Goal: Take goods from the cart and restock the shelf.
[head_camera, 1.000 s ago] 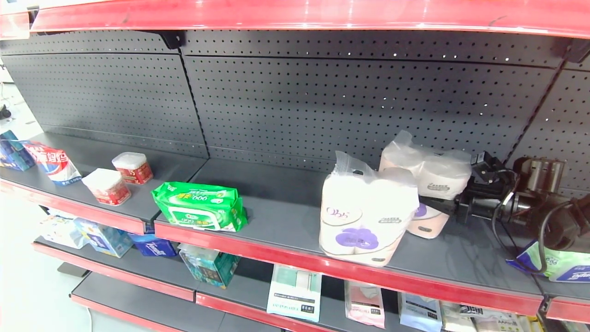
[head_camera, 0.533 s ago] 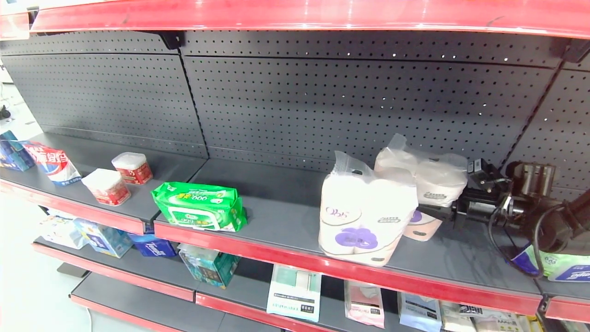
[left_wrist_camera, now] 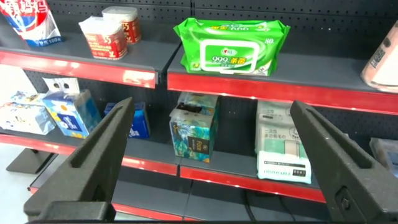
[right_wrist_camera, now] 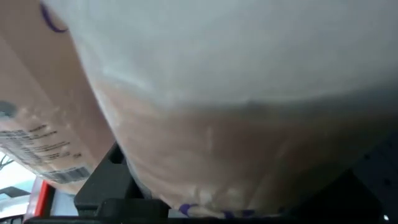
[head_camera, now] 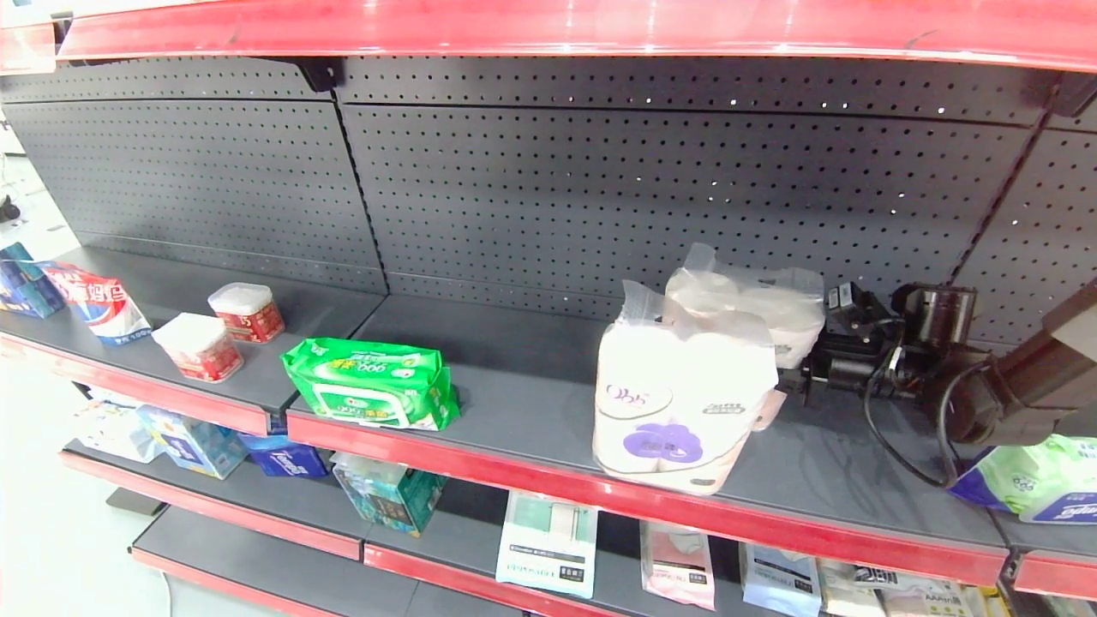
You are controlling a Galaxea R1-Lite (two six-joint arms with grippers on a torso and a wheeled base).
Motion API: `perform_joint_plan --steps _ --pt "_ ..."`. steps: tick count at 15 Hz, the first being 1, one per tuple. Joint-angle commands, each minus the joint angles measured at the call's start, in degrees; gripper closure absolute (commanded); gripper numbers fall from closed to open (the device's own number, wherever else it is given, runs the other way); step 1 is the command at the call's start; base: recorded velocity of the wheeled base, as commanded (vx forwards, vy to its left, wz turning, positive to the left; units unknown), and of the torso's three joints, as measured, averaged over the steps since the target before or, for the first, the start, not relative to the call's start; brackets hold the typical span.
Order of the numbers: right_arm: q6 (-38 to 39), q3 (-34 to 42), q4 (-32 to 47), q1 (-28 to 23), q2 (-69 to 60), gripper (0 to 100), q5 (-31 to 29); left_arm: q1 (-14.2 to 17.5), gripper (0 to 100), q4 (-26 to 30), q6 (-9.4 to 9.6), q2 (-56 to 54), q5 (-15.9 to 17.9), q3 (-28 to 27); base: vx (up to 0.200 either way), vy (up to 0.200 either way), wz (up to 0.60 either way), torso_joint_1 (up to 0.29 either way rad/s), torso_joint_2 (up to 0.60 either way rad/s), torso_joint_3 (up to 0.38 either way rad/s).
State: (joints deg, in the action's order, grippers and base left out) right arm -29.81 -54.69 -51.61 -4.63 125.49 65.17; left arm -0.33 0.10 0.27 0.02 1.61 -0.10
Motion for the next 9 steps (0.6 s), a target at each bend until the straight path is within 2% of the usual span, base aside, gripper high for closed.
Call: perform_joint_plan --steps 1,9 --pt "0.10 -2.00 -0.06 0.33 1.78 100 0.92 -0.02 0 -0.01 0.00 -0.02 -0.03 0.01 0.000 0.000 0.00 0.000 0.00 0.000" --pt "1.33 -4.99 -0.06 3.40 3.80 100 1.45 -0.02 0 -0.01 0.00 -0.02 -0.03 0.01 0.000 0.000 0.00 0.000 0.00 0.000"
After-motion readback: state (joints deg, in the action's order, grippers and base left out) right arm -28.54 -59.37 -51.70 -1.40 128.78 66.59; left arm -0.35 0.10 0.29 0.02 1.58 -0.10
